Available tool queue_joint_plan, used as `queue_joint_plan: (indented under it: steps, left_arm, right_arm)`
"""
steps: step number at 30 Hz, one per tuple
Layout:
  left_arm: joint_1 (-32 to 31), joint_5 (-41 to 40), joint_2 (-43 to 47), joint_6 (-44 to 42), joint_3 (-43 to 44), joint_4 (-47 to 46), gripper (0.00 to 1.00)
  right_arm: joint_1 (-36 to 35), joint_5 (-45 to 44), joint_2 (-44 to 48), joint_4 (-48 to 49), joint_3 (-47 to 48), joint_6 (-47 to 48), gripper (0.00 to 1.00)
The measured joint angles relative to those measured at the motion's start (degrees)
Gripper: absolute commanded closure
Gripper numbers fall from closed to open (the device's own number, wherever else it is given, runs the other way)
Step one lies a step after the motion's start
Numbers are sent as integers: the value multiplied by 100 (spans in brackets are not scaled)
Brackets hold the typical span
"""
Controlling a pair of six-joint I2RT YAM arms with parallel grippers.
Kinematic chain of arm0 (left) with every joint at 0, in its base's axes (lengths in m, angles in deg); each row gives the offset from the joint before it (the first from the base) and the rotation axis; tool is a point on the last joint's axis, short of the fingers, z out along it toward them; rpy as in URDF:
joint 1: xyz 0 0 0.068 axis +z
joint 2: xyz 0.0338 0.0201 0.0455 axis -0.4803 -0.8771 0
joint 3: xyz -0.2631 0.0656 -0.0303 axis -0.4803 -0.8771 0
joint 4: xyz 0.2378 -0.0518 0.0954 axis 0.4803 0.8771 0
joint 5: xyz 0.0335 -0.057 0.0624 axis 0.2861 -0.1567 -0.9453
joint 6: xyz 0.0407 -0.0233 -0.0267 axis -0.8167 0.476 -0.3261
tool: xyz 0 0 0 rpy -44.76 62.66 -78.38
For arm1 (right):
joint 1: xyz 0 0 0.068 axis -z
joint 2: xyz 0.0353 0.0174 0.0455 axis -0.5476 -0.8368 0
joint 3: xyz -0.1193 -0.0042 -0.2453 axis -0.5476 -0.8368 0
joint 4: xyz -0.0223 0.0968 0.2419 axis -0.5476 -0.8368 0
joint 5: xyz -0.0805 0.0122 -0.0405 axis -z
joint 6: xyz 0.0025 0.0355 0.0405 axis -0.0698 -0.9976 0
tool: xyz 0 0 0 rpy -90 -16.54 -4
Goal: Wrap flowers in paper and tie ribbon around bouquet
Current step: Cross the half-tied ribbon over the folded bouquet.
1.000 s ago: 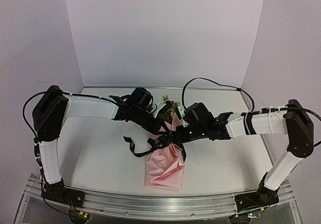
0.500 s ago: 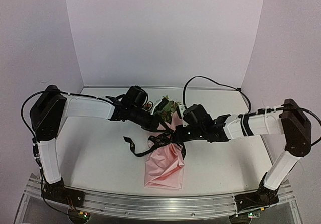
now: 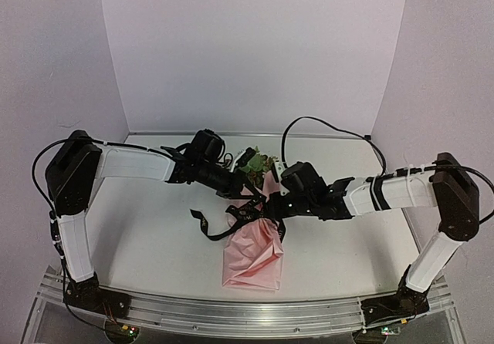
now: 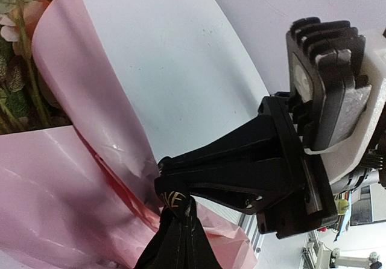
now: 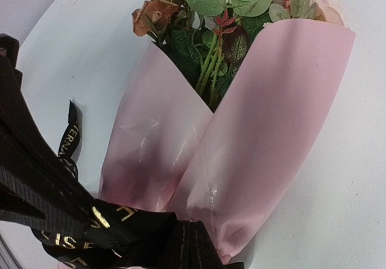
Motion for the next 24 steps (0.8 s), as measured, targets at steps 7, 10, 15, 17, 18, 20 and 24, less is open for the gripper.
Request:
queue_joint_plan:
  steps: [7, 10, 15, 17, 18, 20, 24]
  left_arm:
    - [65, -314, -3, 118, 0, 111, 100]
    - [71, -391, -6, 136, 0, 113, 100]
    - [79, -442, -30, 142, 0, 115, 100]
    - [81, -456, -56, 144, 0, 115, 100]
    - [82, -462, -73, 145, 0, 115, 100]
    - [88, -466, -95, 147, 0, 126, 100]
    - [89, -465, -102, 145, 0, 188, 100]
  right_arm:
    - [41, 217, 210, -91, -188, 103, 70]
    - [88, 505, 367, -124, -237, 232, 64]
    - [137, 908, 685, -267, -281, 476, 55]
    - [141, 1076, 805, -401, -284, 614, 56]
    - [142, 1166, 856, -472, -284, 683, 56]
    - [142, 1404, 914, -698, -259, 846, 57]
    - [127, 1830, 930, -1211, -217, 1260, 56]
